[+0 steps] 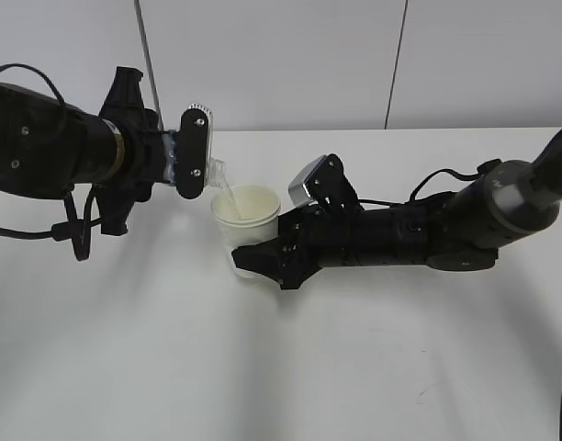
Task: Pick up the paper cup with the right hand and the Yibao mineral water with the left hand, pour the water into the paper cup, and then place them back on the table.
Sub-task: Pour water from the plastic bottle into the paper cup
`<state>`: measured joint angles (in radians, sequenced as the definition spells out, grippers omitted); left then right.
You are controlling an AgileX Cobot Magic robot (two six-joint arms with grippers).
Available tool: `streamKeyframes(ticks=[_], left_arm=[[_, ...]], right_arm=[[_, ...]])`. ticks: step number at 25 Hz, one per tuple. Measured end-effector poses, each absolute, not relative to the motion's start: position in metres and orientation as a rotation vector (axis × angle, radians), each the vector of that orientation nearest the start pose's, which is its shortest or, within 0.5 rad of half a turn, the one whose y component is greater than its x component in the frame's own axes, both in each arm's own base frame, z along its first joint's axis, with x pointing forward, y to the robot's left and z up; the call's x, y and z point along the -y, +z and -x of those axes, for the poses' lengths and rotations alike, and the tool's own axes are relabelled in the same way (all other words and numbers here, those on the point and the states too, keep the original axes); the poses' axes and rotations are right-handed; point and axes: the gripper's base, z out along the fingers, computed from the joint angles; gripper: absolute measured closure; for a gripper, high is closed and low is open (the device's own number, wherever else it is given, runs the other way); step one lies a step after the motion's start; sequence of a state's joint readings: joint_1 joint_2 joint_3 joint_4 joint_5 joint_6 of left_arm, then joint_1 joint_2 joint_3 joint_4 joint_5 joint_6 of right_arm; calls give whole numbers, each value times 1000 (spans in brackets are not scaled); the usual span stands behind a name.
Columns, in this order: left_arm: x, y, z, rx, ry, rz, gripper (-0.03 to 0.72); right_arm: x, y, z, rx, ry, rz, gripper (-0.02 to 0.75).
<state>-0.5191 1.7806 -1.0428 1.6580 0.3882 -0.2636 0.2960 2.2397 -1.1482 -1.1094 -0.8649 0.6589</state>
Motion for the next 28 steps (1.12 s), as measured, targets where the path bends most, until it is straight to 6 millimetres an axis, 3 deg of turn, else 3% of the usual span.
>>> streamKeyframes(ticks=[28], left_arm=[[162,211,-344,-1450,950,-1746,335]], right_arm=[[-180,87,-380,-1791,796,981,235]])
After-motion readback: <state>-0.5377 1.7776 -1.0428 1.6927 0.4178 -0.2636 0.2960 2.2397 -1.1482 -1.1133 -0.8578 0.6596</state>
